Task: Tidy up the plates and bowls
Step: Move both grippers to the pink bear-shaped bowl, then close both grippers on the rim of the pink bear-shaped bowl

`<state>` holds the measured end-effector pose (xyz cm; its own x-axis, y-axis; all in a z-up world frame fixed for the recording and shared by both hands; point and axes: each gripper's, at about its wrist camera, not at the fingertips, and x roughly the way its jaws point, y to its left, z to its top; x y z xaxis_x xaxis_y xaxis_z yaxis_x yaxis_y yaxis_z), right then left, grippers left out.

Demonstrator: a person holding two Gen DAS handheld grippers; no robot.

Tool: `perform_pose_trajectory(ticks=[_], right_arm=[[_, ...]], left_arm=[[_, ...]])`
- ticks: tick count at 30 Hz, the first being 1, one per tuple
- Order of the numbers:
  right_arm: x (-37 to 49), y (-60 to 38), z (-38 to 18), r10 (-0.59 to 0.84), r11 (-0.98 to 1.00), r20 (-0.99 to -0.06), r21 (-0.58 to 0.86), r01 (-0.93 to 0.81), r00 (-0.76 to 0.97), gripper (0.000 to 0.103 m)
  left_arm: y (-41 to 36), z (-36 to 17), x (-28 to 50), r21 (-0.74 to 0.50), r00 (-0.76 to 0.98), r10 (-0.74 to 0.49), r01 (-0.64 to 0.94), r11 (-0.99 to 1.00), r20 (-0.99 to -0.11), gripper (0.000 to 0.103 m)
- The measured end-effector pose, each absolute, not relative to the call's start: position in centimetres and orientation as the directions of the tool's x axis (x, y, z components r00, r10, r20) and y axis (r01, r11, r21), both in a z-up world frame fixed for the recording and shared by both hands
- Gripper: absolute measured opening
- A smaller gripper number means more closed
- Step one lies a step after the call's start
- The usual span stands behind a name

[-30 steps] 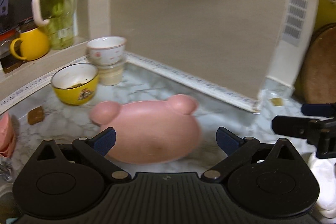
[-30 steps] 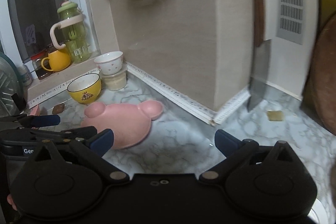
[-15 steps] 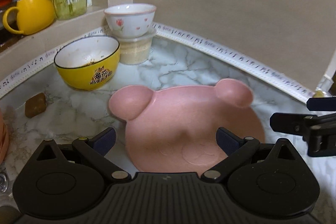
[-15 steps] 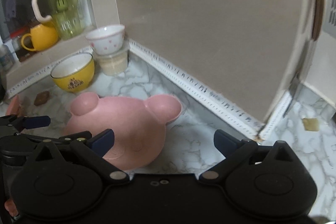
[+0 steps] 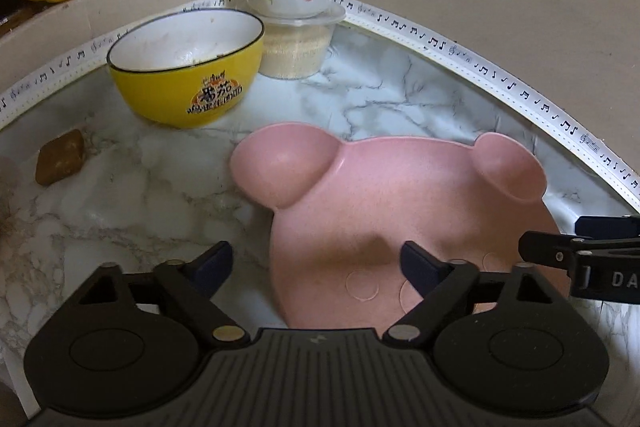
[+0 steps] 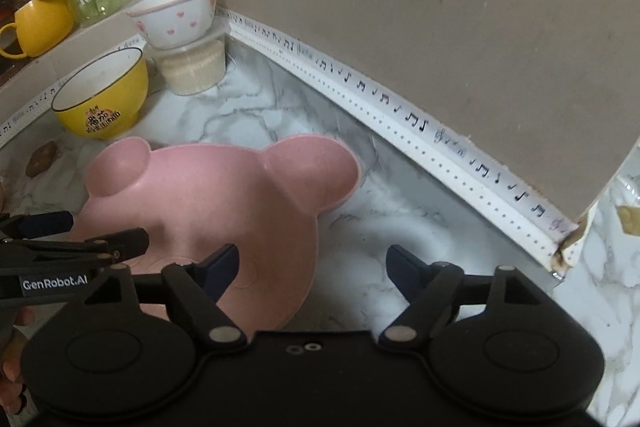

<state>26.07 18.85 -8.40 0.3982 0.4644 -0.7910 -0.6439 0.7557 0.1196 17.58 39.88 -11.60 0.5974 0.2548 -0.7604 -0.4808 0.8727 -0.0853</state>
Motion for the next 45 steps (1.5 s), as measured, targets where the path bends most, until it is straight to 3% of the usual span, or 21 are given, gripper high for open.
perform_pose_trajectory(ticks=[1,7,15,21,26,45], right_arm=[[26.2,19.1,-8.5,0.461,0.757,-0.794,0.119,-0.642,0.396,0.076],[26.8,19.6,-9.2,0.455,0.765,-0.808,0.138,-0.629,0.375,0.056],[27.2,19.4,-9.6,0.468,0.773,-0.806,0.176,-0.609,0.362,0.036],[26.8,19.6,-9.2,0.479,0.762,-0.796,0.168,-0.626,0.369,0.022],[26.4,19.4,-9.0,0.461,0.771,-0.797,0.142,-0.621,0.39,0.018],[22.7,13.1,-5.2,0.49,0.777,-0.76,0.157,-0.609,0.428,0.015]], left_arm=[[40.0,-11.7,17.7,-0.09,0.594,0.247,-0.479,0.873,-0.765,0.074],[39.8,-11.5,18.0,-0.09,0.593,0.247,-0.479,0.873,-0.766,0.051],[40.6,-11.5,17.7,-0.106,0.589,0.253,-0.506,0.856,-0.768,0.028],[40.6,-11.4,17.5,-0.113,0.592,0.246,-0.503,0.857,-0.767,0.024],[40.1,-11.1,17.2,-0.114,0.595,0.241,-0.495,0.861,-0.767,0.023],[35.3,-7.3,13.9,-0.16,0.643,0.173,-0.425,0.891,-0.746,0.021]])
